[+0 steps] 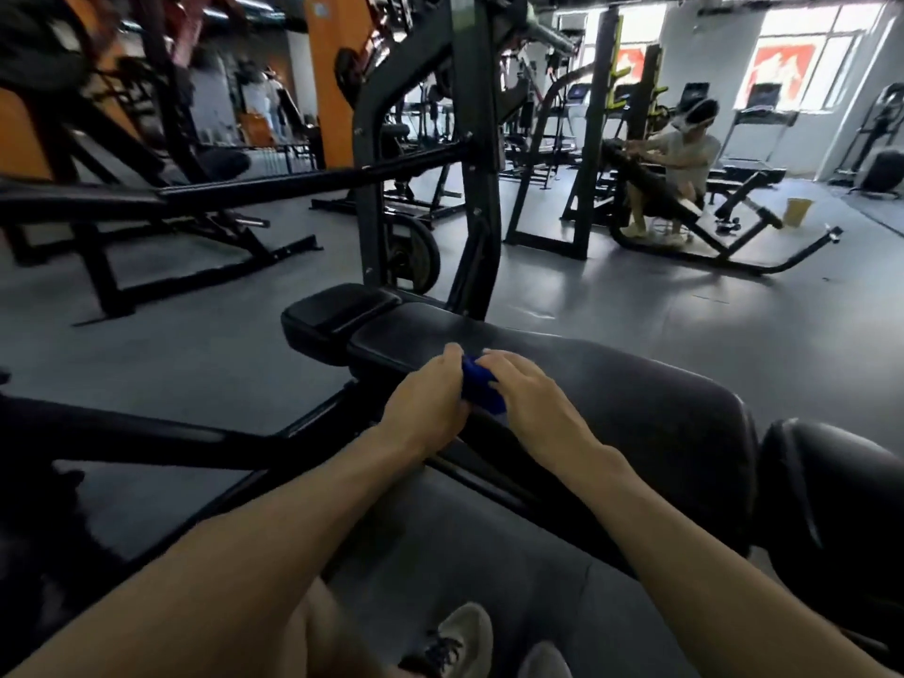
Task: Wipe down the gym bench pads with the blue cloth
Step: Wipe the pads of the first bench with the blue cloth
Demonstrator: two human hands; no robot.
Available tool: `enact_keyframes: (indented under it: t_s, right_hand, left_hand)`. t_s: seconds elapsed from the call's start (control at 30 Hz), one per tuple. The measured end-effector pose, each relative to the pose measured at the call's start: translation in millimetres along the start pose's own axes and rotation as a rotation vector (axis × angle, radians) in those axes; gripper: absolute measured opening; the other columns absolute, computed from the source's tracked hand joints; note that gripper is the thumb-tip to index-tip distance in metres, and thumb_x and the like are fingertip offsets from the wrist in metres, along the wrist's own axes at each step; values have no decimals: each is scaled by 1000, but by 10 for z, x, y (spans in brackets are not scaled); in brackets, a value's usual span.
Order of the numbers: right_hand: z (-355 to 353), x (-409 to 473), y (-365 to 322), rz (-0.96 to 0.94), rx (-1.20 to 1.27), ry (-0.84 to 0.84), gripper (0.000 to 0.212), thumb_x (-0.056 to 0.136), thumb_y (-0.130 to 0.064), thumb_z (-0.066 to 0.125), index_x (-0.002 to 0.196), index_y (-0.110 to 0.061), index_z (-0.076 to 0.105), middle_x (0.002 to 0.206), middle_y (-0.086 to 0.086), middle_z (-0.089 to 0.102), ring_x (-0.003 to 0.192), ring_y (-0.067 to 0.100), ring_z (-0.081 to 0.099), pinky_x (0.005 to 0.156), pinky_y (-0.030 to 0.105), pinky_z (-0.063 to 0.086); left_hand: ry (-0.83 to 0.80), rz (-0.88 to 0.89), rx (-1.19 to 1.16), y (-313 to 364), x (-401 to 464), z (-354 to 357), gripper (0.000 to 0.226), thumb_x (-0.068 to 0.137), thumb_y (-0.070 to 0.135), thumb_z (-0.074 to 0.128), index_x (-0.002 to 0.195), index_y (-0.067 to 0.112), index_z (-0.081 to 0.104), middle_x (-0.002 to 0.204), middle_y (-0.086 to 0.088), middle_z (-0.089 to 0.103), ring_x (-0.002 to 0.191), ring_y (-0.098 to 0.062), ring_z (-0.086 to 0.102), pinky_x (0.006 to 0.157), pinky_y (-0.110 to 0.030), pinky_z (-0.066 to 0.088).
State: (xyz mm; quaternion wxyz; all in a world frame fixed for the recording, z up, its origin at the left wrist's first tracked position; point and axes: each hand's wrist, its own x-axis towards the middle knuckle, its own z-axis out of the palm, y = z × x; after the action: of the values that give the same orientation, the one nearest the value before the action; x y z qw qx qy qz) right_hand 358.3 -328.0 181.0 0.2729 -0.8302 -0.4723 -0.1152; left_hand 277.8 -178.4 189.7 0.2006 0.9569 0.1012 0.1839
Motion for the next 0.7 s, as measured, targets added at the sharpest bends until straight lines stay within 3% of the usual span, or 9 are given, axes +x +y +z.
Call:
enact_keyframes:
  t_s: [0.1, 0.23, 0.37, 0.43, 0.53, 0.6, 0.7]
  right_hand:
    - [122, 222, -202, -37, 106, 15, 34, 100, -14, 50, 134, -18, 57, 138, 4, 55, 123, 17, 53, 108, 30, 42]
    - [310, 605, -425, -133, 125, 44, 34, 97, -4, 54, 129, -12, 56, 131, 8, 58, 112, 16, 55, 99, 32, 50]
    - [578, 1078, -561, -159, 118, -8, 36, 96, -5, 53, 130, -16, 55, 130, 4, 56, 114, 19, 56, 98, 37, 51]
    - [748, 1316, -619, -168, 96, -43, 37, 98, -5, 50, 134, -14, 54, 135, 6, 55, 119, 17, 54, 102, 32, 47]
    - [1124, 1686, -643, -159, 137, -86, 28, 104, -15, 44, 123, -31, 58, 123, -9, 58, 105, -7, 54, 89, 11, 43]
    - [1413, 1932, -612, -133, 148, -119, 27, 106, -24, 41, 125, -37, 55, 119, -14, 59, 102, -7, 57, 83, 13, 45]
    - [1749, 2223, -568, -91, 196, -267, 42, 105, -23, 43, 146, -32, 36, 133, -17, 49, 117, -2, 53, 92, 14, 42]
  left_hand:
    - [27, -5, 64, -160, 62, -244, 34, 90, 2, 61, 102, 21, 36, 107, -8, 63, 93, -27, 66, 68, -29, 42]
    - [27, -31, 145, -482, 195, -511, 30, 89, 0, 58, 113, 13, 44, 116, -13, 59, 102, -33, 62, 71, -35, 44]
    - [-3, -43, 153, -883, 334, -690, 43, 88, 8, 64, 126, 7, 45, 120, -15, 56, 107, -32, 60, 80, -35, 49]
    - [-8, -63, 120, -1149, 425, -698, 47, 85, 17, 68, 125, 9, 45, 119, -13, 54, 109, -31, 57, 87, -41, 53]
    - [38, -105, 93, -1592, 578, -571, 71, 84, 34, 69, 142, 7, 37, 128, -14, 51, 119, -31, 52, 95, -45, 52]
    - [104, -151, 65, -1879, 677, -430, 90, 87, 42, 68, 155, 4, 23, 139, -16, 45, 129, -32, 46, 101, -46, 50]
    - [191, -210, -4, -2273, 840, -193, 99, 89, 45, 69, 160, 5, 12, 147, -15, 40, 136, -30, 42, 103, -44, 49]
